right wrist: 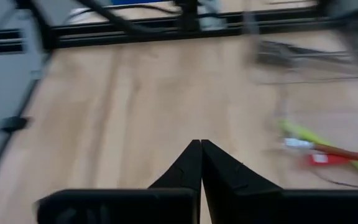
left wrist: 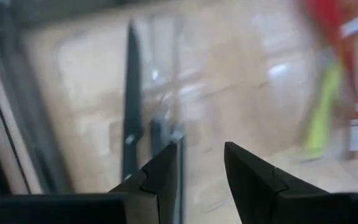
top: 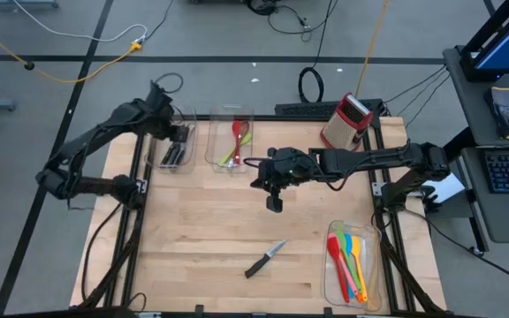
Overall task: Pick & Place Kitchen Items
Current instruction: Put the black knife into the top left transparent bin
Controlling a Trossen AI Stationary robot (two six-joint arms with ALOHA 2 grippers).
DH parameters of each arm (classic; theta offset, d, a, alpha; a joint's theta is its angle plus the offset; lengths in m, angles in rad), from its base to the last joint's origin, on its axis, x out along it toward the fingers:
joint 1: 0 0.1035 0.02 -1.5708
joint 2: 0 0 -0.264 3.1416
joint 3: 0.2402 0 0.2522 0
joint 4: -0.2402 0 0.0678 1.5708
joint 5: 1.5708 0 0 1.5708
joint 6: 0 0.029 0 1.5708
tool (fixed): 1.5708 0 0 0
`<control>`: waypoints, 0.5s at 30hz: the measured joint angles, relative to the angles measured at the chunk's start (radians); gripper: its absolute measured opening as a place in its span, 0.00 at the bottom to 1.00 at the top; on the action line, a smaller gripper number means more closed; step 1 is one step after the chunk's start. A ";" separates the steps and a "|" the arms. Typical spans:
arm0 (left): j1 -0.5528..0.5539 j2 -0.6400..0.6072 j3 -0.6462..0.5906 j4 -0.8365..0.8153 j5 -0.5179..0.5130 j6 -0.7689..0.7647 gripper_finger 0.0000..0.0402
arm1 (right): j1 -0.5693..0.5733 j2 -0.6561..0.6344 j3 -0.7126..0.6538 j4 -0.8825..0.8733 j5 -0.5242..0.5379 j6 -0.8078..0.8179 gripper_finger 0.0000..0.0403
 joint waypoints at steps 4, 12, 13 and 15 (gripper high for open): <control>-0.041 -0.089 0.044 0.012 0.030 -0.010 0.34 | 0.004 0.000 0.000 -0.011 -0.143 -0.021 0.00; -0.215 -0.269 0.047 0.087 0.095 -0.054 0.34 | 0.054 0.000 0.000 -0.015 -0.191 -0.142 0.00; -0.243 -0.289 0.047 0.090 0.097 -0.053 0.33 | 0.064 0.000 0.000 -0.015 -0.192 -0.160 0.00; -0.300 -0.332 0.047 0.095 0.098 -0.043 0.31 | 0.084 0.000 0.000 -0.014 -0.191 -0.190 0.00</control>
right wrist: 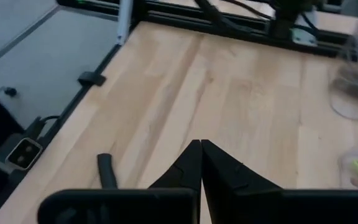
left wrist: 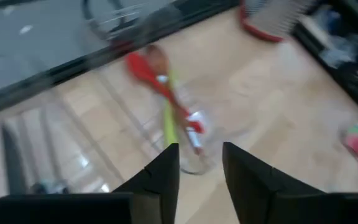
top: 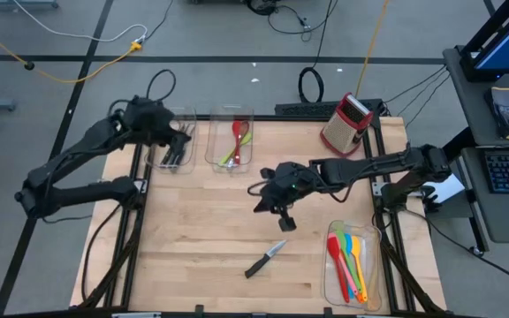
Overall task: Pick & Place Kitchen Items
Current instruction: Put the black knife into the top left transparent bin
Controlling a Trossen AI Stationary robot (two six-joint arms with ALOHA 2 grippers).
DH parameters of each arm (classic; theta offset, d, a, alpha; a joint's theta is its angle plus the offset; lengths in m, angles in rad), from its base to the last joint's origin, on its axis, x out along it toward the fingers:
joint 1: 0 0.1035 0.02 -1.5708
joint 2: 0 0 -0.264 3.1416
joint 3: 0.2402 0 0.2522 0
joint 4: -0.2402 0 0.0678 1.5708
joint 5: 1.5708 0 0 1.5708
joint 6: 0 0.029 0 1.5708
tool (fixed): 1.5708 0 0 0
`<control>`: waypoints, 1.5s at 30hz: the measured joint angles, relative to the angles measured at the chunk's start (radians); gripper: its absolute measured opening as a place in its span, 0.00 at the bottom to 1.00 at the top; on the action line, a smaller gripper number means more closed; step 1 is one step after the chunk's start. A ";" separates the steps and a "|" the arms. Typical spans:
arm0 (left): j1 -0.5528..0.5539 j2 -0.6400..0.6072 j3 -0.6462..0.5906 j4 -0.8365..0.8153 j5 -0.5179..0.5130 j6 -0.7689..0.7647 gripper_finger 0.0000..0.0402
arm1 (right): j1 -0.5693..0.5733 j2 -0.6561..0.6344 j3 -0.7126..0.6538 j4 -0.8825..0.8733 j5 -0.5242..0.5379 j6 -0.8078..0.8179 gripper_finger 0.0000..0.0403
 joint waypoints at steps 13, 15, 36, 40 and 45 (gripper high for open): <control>-0.372 -0.289 -0.001 -0.009 -0.161 -0.003 0.03 | 0.030 0.000 0.000 0.037 0.005 0.047 0.00; -0.431 -0.328 -0.008 -0.012 -0.207 -0.030 0.02 | 0.035 0.008 0.000 0.041 0.006 0.053 0.00; -0.938 -0.404 -0.438 0.430 -0.517 -0.178 0.01 | 0.143 0.206 0.000 -0.036 0.000 -0.084 0.15; -0.984 -0.404 -0.451 0.430 -0.535 -0.171 0.01 | 0.175 0.244 0.000 -0.053 -0.002 -0.151 0.19; -1.010 -0.405 -0.477 0.401 -0.534 -0.162 0.01 | 0.200 0.284 0.000 -0.034 0.000 -0.186 0.25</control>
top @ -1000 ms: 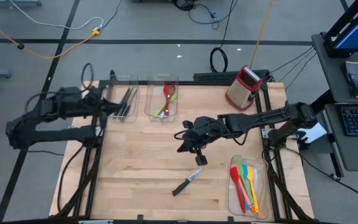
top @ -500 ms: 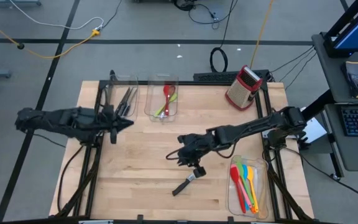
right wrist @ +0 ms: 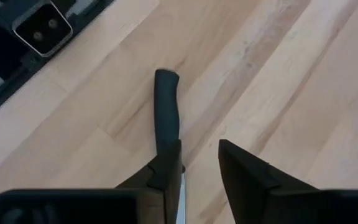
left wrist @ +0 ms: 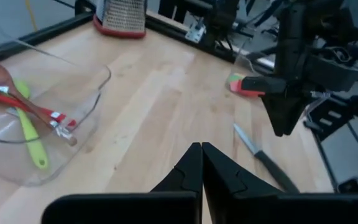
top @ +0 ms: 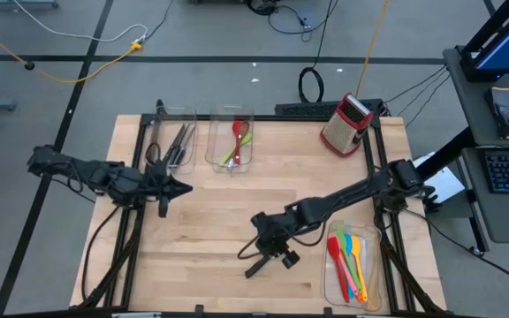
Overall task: Pick & Place Kitchen Items
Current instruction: Put the black knife into the top left transparent bin
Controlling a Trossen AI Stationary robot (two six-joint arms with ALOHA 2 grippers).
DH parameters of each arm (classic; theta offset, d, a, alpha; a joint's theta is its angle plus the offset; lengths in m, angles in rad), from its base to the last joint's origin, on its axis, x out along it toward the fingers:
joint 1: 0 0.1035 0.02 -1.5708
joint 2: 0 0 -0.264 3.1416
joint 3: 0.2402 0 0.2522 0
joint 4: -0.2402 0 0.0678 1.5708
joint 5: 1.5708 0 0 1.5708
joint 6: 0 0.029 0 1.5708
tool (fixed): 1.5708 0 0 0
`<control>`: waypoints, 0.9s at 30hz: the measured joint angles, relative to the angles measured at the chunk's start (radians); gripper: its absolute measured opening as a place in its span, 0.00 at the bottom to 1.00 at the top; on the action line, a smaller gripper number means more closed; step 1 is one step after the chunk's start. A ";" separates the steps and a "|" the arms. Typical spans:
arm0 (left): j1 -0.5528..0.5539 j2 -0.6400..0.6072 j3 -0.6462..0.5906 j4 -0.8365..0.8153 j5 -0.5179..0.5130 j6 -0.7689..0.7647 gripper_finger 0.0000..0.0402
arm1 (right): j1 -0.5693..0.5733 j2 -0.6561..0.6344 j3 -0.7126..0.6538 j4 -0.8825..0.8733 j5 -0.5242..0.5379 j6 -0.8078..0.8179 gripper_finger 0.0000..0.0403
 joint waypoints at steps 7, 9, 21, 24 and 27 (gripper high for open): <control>-0.020 -0.011 -0.102 0.058 0.002 -0.024 0.02 | 0.022 0.025 0.000 -0.003 0.003 0.008 0.34; -0.024 -0.021 -0.129 0.089 0.013 -0.029 0.01 | 0.027 0.024 0.000 0.002 0.003 0.008 0.37; -0.024 -0.085 -0.186 0.111 0.037 -0.039 0.02 | 0.061 0.087 0.000 0.004 0.001 0.017 0.52; -0.025 -0.085 -0.186 0.111 0.036 -0.041 0.05 | 0.062 0.112 0.000 0.017 0.005 0.003 0.53; -0.025 -0.085 -0.187 0.111 0.035 -0.049 0.05 | 0.057 0.125 0.000 0.039 0.007 -0.022 0.53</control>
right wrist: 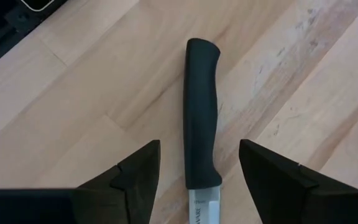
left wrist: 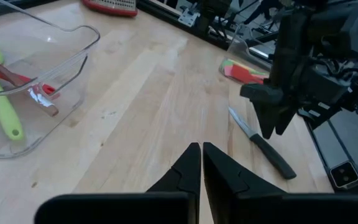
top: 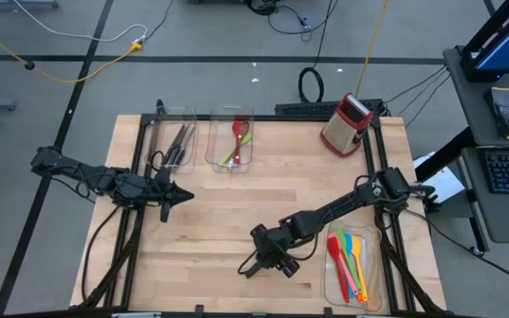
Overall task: Pick & Place Kitchen Items
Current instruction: Put the black knife into the top left transparent bin
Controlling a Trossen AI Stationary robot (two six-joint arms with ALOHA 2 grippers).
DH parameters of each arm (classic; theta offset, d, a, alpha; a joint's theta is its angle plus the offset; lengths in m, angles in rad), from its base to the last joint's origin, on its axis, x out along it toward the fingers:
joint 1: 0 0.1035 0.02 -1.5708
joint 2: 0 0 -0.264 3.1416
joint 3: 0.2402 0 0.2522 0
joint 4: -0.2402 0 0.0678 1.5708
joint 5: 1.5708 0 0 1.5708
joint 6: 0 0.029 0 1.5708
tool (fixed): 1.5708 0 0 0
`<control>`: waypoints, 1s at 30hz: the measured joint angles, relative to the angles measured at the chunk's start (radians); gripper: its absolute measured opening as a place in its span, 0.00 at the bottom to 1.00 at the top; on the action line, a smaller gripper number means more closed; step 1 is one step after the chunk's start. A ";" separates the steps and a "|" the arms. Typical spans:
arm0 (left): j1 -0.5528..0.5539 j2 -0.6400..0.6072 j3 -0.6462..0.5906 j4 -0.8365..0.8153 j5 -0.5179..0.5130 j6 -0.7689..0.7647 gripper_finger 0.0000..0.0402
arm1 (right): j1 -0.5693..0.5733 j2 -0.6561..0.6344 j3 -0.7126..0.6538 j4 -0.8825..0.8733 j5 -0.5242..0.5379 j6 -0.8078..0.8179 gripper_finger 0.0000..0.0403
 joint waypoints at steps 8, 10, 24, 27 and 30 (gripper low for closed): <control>0.000 0.000 0.000 0.001 -0.002 -0.037 0.01 | 0.007 0.024 0.001 0.002 -0.003 -0.030 0.53; 0.000 0.000 0.000 0.002 -0.008 -0.039 0.03 | 0.010 0.038 0.000 -0.004 -0.019 -0.030 0.52; 0.002 0.000 0.000 0.029 -0.009 -0.084 0.01 | 0.003 0.061 -0.007 0.020 0.080 -0.027 0.51; 0.002 0.000 0.000 0.029 -0.006 -0.110 0.01 | -0.001 0.059 -0.035 0.041 0.079 -0.035 0.48; 0.002 0.001 0.000 0.029 -0.001 -0.120 0.03 | 0.000 0.056 -0.064 0.046 0.084 -0.034 0.44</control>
